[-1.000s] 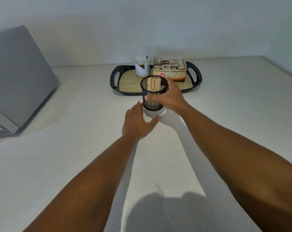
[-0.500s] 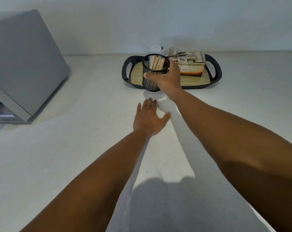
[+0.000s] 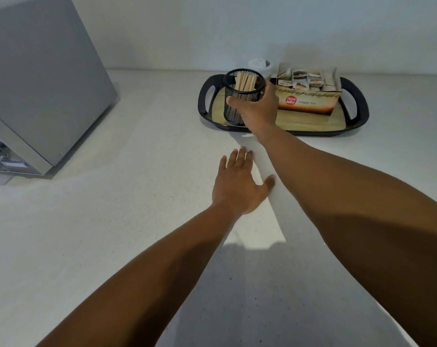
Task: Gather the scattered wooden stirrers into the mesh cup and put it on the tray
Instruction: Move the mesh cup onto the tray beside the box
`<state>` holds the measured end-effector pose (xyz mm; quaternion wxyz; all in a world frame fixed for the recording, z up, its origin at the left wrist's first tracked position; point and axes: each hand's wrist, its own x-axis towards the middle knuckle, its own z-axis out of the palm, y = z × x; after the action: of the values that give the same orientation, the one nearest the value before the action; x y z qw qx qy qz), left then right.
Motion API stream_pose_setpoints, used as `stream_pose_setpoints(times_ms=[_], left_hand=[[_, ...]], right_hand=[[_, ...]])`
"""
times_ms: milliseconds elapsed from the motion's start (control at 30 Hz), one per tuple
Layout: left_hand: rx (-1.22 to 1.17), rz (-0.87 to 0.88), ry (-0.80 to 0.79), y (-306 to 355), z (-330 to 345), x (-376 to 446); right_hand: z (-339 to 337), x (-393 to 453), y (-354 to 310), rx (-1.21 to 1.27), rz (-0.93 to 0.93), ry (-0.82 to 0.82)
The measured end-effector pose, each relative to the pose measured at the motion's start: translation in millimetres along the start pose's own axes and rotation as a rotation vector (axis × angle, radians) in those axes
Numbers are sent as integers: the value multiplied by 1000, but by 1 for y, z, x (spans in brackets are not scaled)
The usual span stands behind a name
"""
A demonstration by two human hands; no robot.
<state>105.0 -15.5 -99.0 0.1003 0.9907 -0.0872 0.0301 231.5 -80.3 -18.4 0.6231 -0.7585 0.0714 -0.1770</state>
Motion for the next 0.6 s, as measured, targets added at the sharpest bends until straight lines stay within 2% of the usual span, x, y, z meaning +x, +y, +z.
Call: stream_pose_setpoints(times_ms=[233, 600], left_hand=[[9, -16, -11, 1, 1, 3], [-33, -5, -34, 0, 1, 2]], right_hand=[[13, 20, 12, -13, -30, -41], [30, 30, 33, -42, 46, -116]])
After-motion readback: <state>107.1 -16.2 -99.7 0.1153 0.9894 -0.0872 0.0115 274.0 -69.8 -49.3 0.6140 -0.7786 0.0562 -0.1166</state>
